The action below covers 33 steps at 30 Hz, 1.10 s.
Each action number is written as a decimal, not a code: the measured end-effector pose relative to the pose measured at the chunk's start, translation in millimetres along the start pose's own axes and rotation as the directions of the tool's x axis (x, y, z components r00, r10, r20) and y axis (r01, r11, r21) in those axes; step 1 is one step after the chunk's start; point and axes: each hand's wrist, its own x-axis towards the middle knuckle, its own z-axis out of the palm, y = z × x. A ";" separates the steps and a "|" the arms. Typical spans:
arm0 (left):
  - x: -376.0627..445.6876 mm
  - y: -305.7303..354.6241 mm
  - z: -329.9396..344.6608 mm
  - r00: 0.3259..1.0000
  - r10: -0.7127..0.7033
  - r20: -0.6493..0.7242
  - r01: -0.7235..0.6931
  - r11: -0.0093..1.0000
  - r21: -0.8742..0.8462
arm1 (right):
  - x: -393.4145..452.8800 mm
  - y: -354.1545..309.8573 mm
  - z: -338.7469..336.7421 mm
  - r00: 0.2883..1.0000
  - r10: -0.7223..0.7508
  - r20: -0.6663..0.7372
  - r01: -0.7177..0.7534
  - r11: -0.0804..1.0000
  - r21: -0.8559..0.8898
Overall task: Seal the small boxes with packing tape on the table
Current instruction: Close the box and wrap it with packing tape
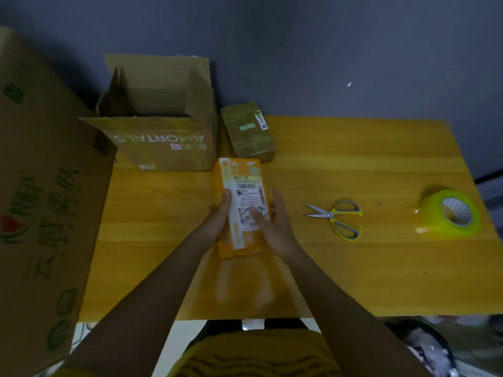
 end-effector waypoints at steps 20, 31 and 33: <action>2.1 -39.1 -51.8 0.993 -0.051 0.111 0.058 0.996 -0.060 | -22.3 11.1 19.9 0.882 0.340 0.327 -0.443 0.835 0.325; -0.8 -26.2 -44.8 0.996 -0.015 0.092 0.013 1.000 0.025 | -16.1 8.1 34.6 1.000 -0.009 -0.016 0.004 0.961 -0.277; 3.9 -26.0 -41.1 0.995 0.095 -0.036 -0.089 0.984 0.155 | -14.2 10.9 26.9 0.999 -0.031 -0.022 0.024 0.966 -0.258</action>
